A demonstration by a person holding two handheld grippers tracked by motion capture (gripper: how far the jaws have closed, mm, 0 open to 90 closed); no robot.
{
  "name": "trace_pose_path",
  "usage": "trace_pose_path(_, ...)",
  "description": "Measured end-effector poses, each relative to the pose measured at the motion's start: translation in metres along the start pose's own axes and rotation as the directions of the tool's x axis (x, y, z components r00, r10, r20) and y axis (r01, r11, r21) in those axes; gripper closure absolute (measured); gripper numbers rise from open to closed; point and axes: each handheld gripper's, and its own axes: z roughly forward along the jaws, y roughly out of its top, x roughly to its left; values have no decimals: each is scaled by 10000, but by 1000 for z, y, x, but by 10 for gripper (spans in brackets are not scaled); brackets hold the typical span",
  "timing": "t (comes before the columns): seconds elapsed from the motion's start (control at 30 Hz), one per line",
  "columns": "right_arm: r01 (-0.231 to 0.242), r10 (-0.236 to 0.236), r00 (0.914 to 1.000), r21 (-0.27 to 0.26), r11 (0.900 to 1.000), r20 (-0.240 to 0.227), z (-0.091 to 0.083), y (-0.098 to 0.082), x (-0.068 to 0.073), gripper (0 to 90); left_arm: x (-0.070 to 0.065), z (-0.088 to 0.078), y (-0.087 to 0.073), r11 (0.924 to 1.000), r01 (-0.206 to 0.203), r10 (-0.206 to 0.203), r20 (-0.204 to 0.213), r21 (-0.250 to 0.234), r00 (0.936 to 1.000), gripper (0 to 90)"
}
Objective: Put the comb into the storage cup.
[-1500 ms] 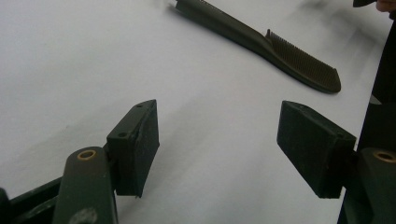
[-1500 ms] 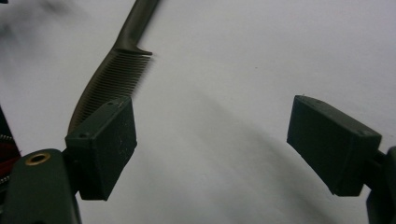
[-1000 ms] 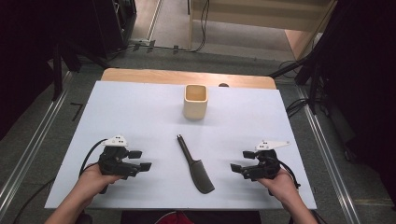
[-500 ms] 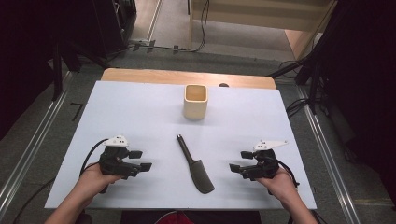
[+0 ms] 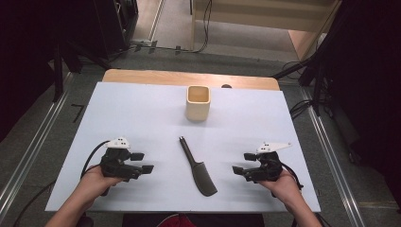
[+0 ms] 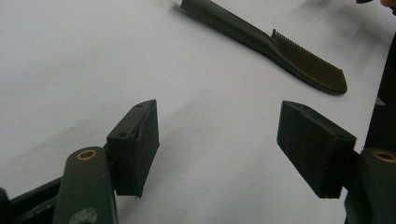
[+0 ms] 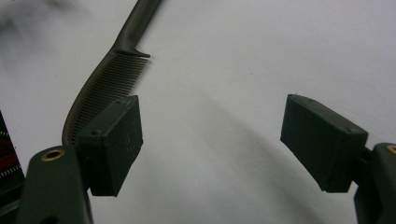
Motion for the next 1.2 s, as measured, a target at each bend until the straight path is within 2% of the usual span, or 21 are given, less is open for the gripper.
trace_pose_path(0.37,19,-19,10000,-66,10000,12,-2,1,0,191,0,0,0,10000,3,-4,-79,-9,10000,307)
trace_pose_path(0.43,24,-26,10000,-266,9996,-90,-3,5,2,192,0,0,0,10000,5,-5,-87,-4,10000,308)
trace_pose_path(0.53,66,-67,10000,-336,9994,-8,-3,11,4,192,0,0,0,10000,-2,2,-84,-8,10000,308)
trace_pose_path(0.67,-59,41,9992,-448,9990,-389,-2,23,5,193,0,0,0,10000,-8,8,-74,-32,10000,308)
trace_pose_path(0.73,63,-82,9989,-390,9992,-469,2,30,7,192,0,-1,0,10000,-13,13,-67,-39,10000,308)
trace_pose_path(1.1,464,-472,9984,-273,9986,-322,12,49,14,195,0,-1,0,10000,7,-7,-56,-90,10000,308)
trace_pose_path(1.2,564,-575,9974,-245,9981,-427,16,55,18,199,0,-2,0,10000,11,-11,-47,-97,10000,308)
